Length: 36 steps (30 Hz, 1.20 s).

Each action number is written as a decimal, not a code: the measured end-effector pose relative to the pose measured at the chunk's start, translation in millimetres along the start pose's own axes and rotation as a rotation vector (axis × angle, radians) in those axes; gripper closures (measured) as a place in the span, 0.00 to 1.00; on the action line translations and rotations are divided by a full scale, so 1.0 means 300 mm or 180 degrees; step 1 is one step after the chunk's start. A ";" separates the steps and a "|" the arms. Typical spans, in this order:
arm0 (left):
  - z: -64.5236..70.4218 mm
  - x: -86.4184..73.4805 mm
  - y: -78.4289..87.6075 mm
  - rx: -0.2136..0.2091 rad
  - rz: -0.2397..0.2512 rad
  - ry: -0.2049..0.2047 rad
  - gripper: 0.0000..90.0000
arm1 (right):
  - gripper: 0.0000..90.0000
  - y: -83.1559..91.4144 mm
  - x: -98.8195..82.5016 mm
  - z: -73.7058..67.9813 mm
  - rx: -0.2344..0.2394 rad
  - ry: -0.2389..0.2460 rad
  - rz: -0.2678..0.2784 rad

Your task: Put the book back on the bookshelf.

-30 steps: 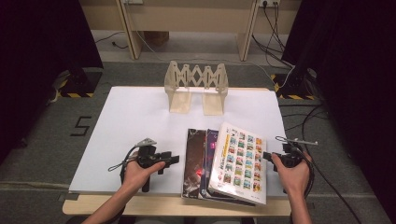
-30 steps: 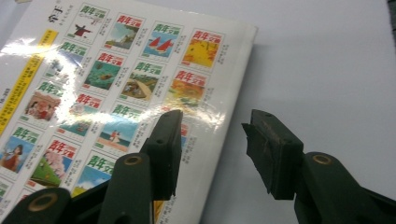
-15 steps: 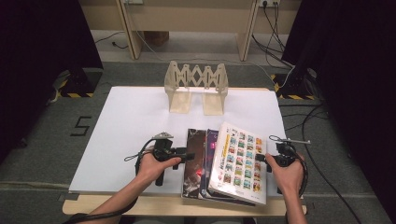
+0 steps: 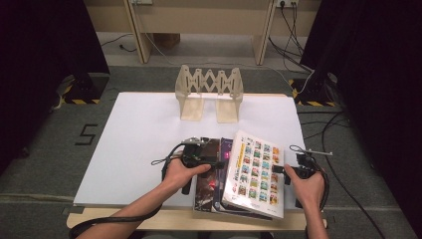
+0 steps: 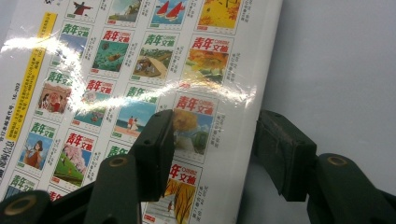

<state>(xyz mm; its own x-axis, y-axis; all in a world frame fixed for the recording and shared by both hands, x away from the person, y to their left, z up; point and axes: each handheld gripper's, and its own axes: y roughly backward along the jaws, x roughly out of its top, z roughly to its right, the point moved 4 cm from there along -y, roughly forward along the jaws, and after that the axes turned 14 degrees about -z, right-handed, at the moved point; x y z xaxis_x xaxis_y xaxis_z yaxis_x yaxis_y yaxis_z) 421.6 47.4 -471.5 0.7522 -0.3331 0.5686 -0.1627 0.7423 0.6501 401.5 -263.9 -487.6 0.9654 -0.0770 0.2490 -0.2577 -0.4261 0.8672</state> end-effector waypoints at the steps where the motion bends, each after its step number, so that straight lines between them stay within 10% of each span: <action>1: 0.003 0.007 -0.008 -0.0024 0.0004 0.0051 0.49 | 0.53 -0.001 0.000 0.001 0.0012 -0.0037 -0.0008; 15: -0.004 0.042 -0.088 0.0072 -0.0140 0.0169 0.44 | 0.53 -0.008 -0.008 -0.043 -0.0127 -0.0106 0.0003; 36: -0.062 0.000 -0.064 0.0071 -0.0260 0.0353 0.56 | 0.54 -0.038 -0.034 -0.153 -0.0177 0.0050 -0.0100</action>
<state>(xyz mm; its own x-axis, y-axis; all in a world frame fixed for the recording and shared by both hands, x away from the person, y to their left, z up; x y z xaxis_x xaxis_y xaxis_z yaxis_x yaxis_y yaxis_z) 436.7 44.1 -493.4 0.8292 -0.3247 0.4549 -0.1112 0.7018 0.7036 392.8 -216.9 -480.0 0.9724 -0.0502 0.2277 -0.2296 -0.3773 0.8972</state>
